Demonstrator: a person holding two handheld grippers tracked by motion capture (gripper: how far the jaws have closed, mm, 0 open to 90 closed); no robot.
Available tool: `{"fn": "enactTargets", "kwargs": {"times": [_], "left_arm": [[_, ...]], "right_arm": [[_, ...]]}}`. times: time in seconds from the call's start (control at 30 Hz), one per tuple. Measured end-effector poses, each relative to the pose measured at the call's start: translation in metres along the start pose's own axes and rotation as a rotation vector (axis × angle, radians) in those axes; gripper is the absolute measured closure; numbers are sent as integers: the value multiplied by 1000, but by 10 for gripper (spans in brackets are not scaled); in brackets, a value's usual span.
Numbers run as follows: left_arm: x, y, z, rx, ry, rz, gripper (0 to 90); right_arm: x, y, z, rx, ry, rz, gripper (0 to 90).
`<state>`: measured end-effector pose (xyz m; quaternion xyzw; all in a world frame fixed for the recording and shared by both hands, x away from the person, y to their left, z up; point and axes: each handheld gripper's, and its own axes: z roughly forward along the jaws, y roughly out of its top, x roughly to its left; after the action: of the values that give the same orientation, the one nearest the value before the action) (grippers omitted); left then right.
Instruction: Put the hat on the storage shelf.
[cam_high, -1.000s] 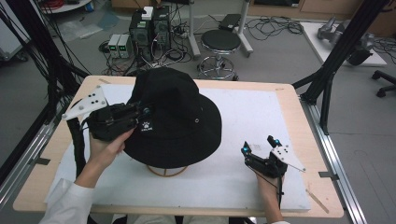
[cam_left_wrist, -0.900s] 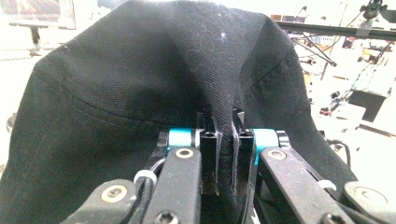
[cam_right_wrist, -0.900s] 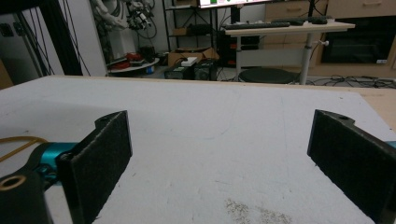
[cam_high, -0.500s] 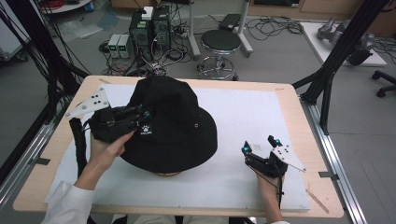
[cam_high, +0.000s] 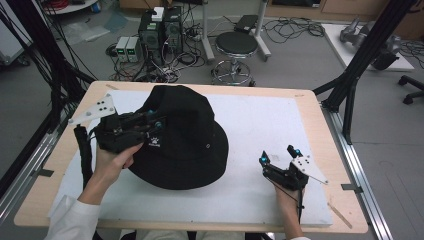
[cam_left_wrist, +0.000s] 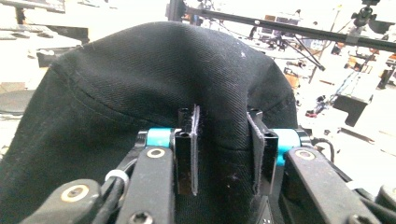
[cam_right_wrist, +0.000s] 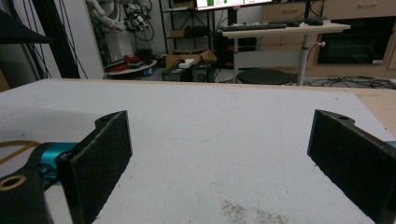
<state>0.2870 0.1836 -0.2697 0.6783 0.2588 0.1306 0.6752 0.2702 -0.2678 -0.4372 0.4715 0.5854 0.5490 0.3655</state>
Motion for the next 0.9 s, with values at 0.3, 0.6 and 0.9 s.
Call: {"fn": "enactTargets", "kwargs": {"times": [0.3,0.6,0.9], "left_arm": [[2,0,-17,-87,30,18,479],[7,3,-40,-154,101,1,434],[22,-1,-66,-201,201,-34,408]], "right_arm": [[0,0,0,1,-3,-1,56],[0,0,0,-2,-7,-1,56],[0,0,-1,-4,-12,-1,56]]}}
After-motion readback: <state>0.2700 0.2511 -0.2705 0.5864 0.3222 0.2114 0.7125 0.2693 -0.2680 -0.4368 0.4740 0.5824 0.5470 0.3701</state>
